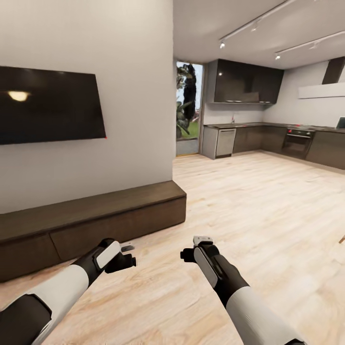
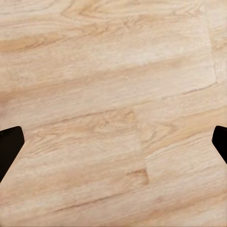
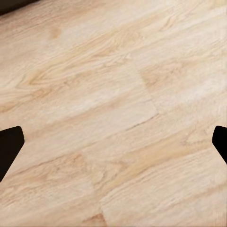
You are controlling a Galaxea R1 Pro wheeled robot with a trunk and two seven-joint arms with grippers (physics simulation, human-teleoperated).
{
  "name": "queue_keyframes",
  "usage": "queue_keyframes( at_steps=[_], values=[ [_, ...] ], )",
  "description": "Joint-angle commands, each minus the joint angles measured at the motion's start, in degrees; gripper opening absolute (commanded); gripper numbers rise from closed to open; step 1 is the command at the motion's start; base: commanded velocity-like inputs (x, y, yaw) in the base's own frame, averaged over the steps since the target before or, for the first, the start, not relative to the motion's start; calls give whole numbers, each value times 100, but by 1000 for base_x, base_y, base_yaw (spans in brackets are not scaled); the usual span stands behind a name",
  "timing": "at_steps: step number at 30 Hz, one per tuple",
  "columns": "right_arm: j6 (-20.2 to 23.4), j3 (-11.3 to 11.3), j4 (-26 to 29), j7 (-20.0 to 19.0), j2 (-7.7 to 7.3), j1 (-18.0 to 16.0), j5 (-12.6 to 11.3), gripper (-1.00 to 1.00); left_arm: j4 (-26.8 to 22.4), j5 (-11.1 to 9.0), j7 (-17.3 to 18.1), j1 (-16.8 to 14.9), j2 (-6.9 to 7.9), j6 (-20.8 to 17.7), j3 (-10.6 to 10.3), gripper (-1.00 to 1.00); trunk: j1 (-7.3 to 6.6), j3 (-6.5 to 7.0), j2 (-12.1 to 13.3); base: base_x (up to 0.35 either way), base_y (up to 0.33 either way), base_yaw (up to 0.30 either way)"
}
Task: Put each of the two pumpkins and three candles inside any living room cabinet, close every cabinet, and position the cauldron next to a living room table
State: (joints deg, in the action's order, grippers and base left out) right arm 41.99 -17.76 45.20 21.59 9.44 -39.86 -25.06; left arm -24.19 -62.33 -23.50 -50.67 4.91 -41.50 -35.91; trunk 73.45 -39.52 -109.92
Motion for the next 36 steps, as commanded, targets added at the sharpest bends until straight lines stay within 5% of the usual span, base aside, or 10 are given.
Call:
queue_keyframes(
  at_steps=[1,24,36],
  values=[
    [11,-17,7,56,-3,-4,-61,100,-14,-60,-50,-5,7,-7,-39,100,-1,-6,-3,4,-83,290],
    [10,-17,7,56,-3,-4,-61,100,-12,-60,-50,-5,1,-7,-39,100,-1,-6,-3,9,-8,288],
    [18,-68,7,24,-9,-4,-61,100,-15,-60,-48,-5,1,-3,-39,100,-1,-6,-3,162,60,58]
  ],
)
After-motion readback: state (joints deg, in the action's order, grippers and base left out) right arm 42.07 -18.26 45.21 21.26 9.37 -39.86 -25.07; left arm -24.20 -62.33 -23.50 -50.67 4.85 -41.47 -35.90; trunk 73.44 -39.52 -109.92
